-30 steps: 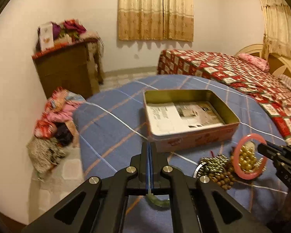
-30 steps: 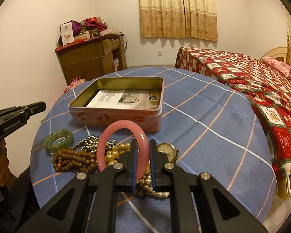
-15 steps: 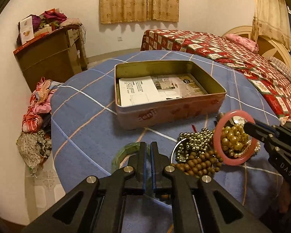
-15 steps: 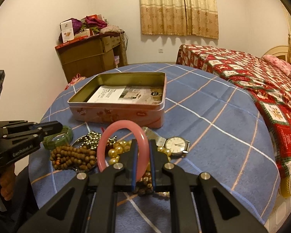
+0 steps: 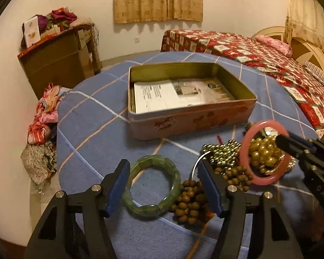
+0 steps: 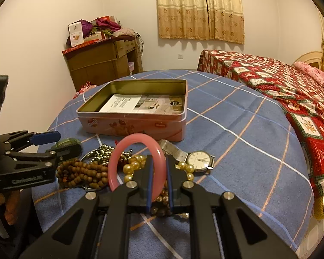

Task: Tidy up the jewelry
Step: 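Lift the green bangle with the left gripper while the right gripper lifts the pink bangle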

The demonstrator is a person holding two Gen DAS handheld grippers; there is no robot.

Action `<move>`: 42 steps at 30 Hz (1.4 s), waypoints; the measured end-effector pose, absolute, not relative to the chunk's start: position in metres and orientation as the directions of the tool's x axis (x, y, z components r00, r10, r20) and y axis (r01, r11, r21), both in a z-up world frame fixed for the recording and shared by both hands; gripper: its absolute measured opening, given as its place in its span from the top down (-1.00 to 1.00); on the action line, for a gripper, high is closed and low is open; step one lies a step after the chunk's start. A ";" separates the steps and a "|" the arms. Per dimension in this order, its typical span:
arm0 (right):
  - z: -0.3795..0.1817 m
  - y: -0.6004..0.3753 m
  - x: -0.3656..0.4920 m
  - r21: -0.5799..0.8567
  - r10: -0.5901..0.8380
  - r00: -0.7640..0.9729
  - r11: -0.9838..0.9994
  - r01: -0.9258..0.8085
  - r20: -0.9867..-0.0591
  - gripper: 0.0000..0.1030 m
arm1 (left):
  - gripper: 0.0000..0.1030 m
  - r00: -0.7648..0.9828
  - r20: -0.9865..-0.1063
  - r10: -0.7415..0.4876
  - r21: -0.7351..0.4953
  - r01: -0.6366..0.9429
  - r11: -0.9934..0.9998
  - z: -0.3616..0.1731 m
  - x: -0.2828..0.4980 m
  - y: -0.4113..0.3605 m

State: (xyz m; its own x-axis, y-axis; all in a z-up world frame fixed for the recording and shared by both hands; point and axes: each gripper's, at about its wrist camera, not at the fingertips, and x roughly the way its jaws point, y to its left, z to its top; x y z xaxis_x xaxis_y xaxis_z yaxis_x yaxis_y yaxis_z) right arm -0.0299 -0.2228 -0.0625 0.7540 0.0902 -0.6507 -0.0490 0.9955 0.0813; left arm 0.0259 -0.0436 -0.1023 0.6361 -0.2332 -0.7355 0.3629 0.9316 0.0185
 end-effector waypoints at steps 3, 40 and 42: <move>-0.062 -0.222 -0.030 0.081 0.089 0.757 0.996 -0.048 -0.647 0.74 | -0.15 0.637 -0.740 -0.215 0.038 0.359 0.933 -0.105 0.026 -0.043; -0.019 -0.239 0.008 0.129 0.104 0.796 0.991 -0.033 -0.596 0.74 | 0.79 0.764 -0.601 -0.235 0.140 0.390 0.910 -0.035 0.069 -0.048; -0.019 -0.239 0.019 0.127 0.102 0.790 0.991 -0.031 -0.604 0.74 | 0.79 0.766 -0.600 -0.230 0.151 0.390 0.908 -0.036 0.078 -0.052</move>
State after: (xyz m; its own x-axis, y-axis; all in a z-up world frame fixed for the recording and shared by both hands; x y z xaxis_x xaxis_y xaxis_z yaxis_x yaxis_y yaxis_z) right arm 0.0192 -0.2390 -0.0185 0.7905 0.1021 -0.6040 -0.0313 0.9915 0.1265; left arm 0.0781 -0.0521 -0.0361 0.7664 -0.2296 -0.5999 0.3904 0.9082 0.1511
